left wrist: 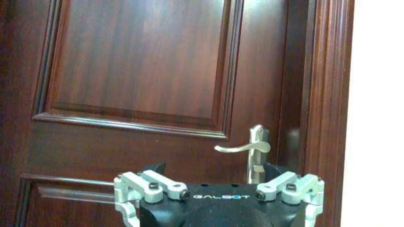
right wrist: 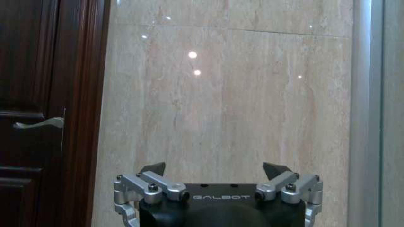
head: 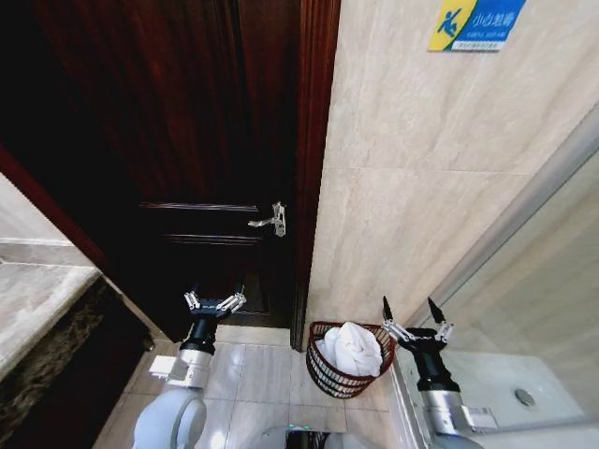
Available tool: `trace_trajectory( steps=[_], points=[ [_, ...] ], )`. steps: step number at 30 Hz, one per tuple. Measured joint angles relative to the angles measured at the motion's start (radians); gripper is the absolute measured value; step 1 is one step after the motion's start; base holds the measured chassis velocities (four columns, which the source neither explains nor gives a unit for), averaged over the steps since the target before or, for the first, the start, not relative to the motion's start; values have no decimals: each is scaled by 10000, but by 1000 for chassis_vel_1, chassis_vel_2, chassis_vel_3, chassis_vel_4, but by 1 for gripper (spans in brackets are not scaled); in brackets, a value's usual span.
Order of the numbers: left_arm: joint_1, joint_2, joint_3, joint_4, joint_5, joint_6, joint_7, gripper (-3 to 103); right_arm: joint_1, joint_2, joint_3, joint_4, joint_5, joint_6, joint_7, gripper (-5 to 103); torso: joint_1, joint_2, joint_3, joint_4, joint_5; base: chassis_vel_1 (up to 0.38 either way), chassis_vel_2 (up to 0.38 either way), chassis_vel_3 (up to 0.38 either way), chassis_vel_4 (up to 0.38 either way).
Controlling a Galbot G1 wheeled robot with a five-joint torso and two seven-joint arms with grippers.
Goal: Discard the used towel into the hamper.
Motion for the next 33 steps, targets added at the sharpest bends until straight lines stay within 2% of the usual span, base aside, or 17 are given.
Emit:
trace_trajectory(
  steps=[33],
  points=[
    [0, 1, 0, 0, 0, 0, 0, 100, 0, 0, 0, 0, 0, 0, 0, 100, -1, -2, -1, -1, 0, -4, -4, -5, -4]
  ],
)
